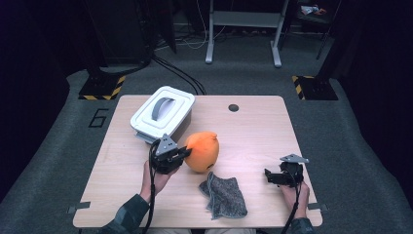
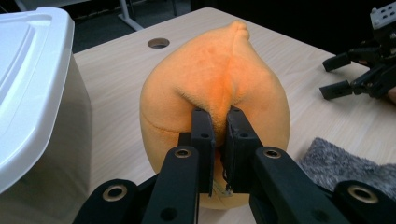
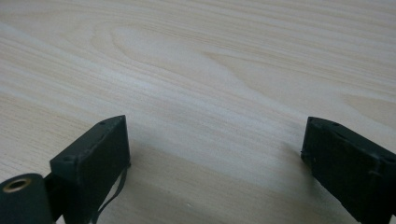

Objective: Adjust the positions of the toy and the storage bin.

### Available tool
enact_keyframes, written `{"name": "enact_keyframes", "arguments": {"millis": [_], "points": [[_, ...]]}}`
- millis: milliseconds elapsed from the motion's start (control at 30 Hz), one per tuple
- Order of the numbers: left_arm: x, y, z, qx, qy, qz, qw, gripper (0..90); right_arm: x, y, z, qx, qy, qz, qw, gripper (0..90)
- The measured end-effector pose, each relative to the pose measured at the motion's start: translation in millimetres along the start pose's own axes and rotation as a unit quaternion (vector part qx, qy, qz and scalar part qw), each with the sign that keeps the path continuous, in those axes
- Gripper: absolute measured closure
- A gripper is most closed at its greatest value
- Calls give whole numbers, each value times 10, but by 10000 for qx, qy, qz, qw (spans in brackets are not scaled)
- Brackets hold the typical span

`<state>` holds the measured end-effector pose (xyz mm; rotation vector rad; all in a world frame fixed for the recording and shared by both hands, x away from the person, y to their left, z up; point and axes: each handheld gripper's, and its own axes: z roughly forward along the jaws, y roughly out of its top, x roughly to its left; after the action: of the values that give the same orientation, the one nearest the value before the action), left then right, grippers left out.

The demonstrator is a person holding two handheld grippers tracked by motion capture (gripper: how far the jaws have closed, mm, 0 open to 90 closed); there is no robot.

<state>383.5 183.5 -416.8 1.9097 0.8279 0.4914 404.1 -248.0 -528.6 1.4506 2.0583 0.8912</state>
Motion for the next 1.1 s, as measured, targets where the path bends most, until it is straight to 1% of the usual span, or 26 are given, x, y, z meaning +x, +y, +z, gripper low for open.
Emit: {"name": "enact_keyframes", "arguments": {"millis": [133,167,300,333,400,467,567,633,667,700,767,833,867,967,1100], "points": [[-5,-64,-84,19,6,-23,10000,837,0,0,0,0,-1,-3,10000,69],[0,-76,-113,66,-13,-20,10000,838,0,0,0,-1,-1,-1,10000,69],[16,-152,-211,70,17,-67,10000,837,1,0,-1,2,-5,-7,10000,69],[19,-180,-235,31,62,-102,9999,837,1,0,0,-1,-2,-4,10000,69],[20,-193,-251,38,72,-117,9999,837,0,0,0,-1,-3,-4,10000,69],[42,-249,-339,82,100,-136,9998,837,0,0,0,0,-2,-3,10000,68],[67,-291,-416,72,119,-206,9997,837,0,0,0,0,-2,0,10000,69],[78,-305,-445,60,137,-193,9997,837,0,0,0,0,-2,0,10000,69],[84,-341,-495,38,177,-238,9996,837,0,0,0,-1,-2,1,10000,69],[96,-357,-523,43,211,-222,9995,837,1,0,0,0,-3,-3,10000,69],[114,-391,-581,73,236,-256,9994,837,0,0,0,-1,-2,1,10000,68],[133,-428,-633,44,319,-292,9991,837,0,0,0,1,-1,1,10000,69],[149,-445,-669,71,327,-302,9990,837,0,0,0,-1,-2,-1,10000,68],[188,-511,-770,65,438,-392,9983,836,0,0,0,1,-2,0,10000,68],[237,-601,-912,86,601,-445,9972,837,-1,0,0,0,0,2,10000,68]]}}
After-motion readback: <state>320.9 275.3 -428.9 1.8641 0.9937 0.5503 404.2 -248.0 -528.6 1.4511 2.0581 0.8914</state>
